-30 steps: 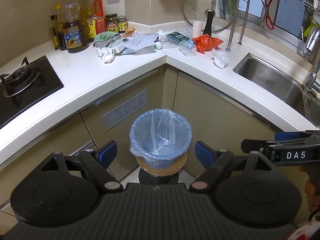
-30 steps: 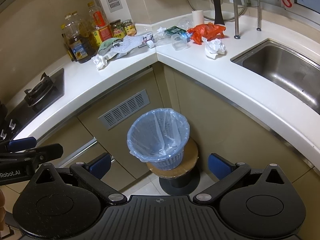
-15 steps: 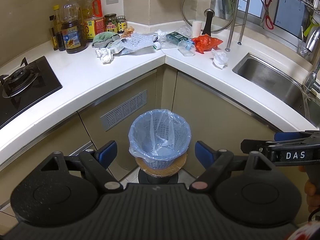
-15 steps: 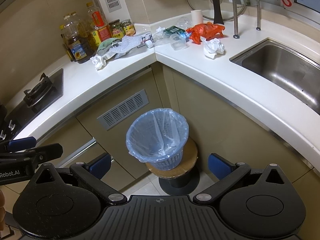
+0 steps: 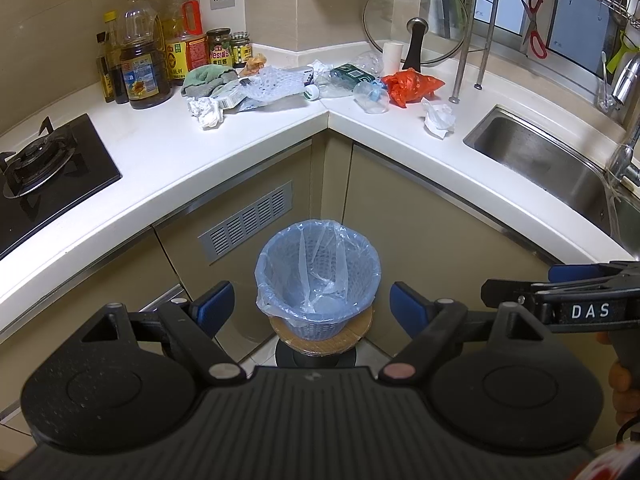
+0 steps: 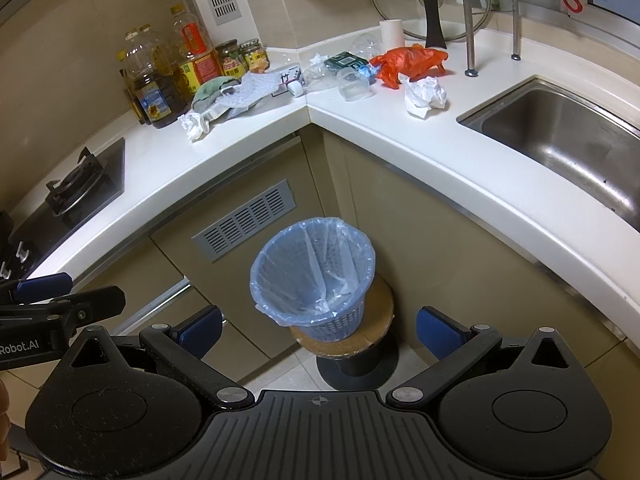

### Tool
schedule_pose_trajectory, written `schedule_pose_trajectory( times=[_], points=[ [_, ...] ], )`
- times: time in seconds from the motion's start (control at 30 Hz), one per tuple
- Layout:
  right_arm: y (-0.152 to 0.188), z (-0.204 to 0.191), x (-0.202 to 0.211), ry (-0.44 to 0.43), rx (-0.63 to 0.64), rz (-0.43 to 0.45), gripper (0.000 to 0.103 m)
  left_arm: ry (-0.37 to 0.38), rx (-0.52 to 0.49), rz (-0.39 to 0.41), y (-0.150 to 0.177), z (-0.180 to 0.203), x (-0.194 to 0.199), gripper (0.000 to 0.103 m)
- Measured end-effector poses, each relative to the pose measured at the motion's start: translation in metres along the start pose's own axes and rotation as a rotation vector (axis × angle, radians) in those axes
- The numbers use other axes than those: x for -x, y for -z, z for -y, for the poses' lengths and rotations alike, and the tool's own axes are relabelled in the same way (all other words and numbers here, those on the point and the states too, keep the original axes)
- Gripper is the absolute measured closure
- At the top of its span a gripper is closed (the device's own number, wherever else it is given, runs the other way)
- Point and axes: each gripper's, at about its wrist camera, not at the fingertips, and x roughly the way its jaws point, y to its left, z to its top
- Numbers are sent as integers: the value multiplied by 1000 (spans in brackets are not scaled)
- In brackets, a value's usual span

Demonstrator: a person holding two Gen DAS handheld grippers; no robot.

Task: Collect trash

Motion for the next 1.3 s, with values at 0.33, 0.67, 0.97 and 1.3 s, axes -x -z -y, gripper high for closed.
schedule_pose_trajectory(
  times=[0.33, 0.67, 0.97, 1.3],
  points=[
    [1, 0, 1, -1, 2, 0, 0, -1, 0, 0, 0, 0, 0, 19],
    [0, 1, -1, -2, 5, 0, 0, -2, 2, 0, -1, 2, -1, 19],
    [0, 0, -1, 0, 4, 0, 0, -1, 2, 0, -1, 1, -2, 19],
    [-1, 2, -3, 0, 2, -3, 0, -3, 8, -9, -3, -1, -9, 19]
  ],
)
